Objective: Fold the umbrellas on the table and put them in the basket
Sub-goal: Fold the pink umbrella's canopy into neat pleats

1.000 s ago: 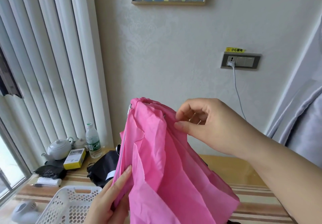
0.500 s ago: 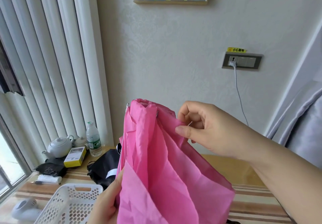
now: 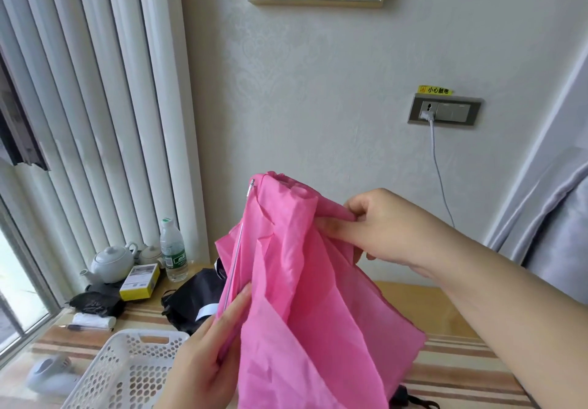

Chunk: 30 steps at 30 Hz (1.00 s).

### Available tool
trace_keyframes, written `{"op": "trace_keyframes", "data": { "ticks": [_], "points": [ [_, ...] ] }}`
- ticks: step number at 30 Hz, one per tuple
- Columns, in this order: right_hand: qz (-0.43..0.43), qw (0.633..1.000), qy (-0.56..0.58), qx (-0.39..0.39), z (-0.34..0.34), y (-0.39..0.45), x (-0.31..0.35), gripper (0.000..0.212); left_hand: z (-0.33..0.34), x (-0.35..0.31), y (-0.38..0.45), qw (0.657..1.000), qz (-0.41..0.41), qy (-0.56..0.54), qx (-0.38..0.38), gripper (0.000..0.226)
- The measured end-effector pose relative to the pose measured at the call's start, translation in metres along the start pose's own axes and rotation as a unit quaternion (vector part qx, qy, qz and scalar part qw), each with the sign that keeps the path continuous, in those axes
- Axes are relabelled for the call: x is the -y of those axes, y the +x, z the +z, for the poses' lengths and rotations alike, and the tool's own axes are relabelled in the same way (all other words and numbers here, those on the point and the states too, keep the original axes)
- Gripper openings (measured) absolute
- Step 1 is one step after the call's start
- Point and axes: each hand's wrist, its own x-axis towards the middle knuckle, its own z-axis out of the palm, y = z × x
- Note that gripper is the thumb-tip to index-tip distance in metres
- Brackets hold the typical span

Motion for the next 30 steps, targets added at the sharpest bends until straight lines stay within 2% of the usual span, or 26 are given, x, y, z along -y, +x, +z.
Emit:
{"op": "trace_keyframes", "data": {
  "ticks": [3,6,8,10,11,14,16,18,19,21,22,23,24,27,30],
  "points": [
    [-0.01,1.0,0.016,-0.021,-0.001,0.006,-0.008,0.036,-0.001,-0.014,0.011,0.999,0.012,0.029,0.023,0.062],
    [0.0,0.998,0.055,0.018,0.001,0.007,-0.011,0.033,-0.005,-0.015,0.011,0.999,0.018,0.036,0.031,0.056],
    [0.038,0.995,0.079,0.044,0.002,0.001,-0.01,0.055,-0.004,-0.014,0.011,0.998,0.001,0.044,0.05,0.055],
    [0.091,0.989,0.082,0.079,0.001,-0.003,-0.005,0.103,-0.003,-0.018,0.01,0.996,-0.003,0.073,0.055,0.056],
    [0.097,0.99,0.064,0.084,0.004,-0.004,-0.002,0.121,-0.002,-0.02,0.011,0.994,-0.005,0.088,0.061,0.057],
    [0.041,0.995,-0.061,0.069,0.015,-0.014,0.006,0.128,0.0,-0.028,0.014,0.989,-0.045,0.108,0.087,0.062],
    [-0.014,0.987,-0.149,0.064,0.02,-0.011,-0.003,0.135,0.001,-0.03,0.014,0.99,-0.021,0.106,0.087,0.066],
    [-0.05,0.985,-0.16,0.04,0.018,-0.006,-0.016,0.135,-0.002,-0.029,0.013,0.995,-0.007,0.086,0.059,0.075],
    [-0.065,0.987,-0.143,0.028,0.016,-0.005,-0.019,0.135,-0.005,-0.032,0.014,0.996,-0.041,0.045,0.059,0.076],
    [-0.099,0.988,-0.122,0.011,0.014,-0.005,-0.021,0.133,-0.006,-0.032,0.012,0.988,-0.108,-0.082,0.079,0.054],
    [-0.114,0.987,-0.116,0.005,0.014,-0.005,-0.023,0.132,-0.007,-0.033,0.012,0.984,-0.12,-0.114,0.07,0.041],
    [-0.125,0.986,-0.108,0.002,0.014,-0.005,-0.024,0.131,-0.008,-0.034,0.013,0.981,-0.13,-0.129,0.063,0.038],
    [-0.131,0.986,-0.1,0.003,0.014,-0.005,-0.026,0.129,-0.009,-0.034,0.014,0.982,-0.129,-0.121,0.062,0.042],
    [-0.127,0.991,-0.039,0.006,0.011,-0.005,-0.031,0.119,-0.009,-0.033,0.015,0.989,-0.107,-0.06,0.082,0.074],
    [-0.098,0.992,0.062,-0.046,0.003,-0.004,-0.035,0.077,-0.01,-0.031,0.013,0.992,-0.098,-0.026,0.073,0.085]
  ]
}}
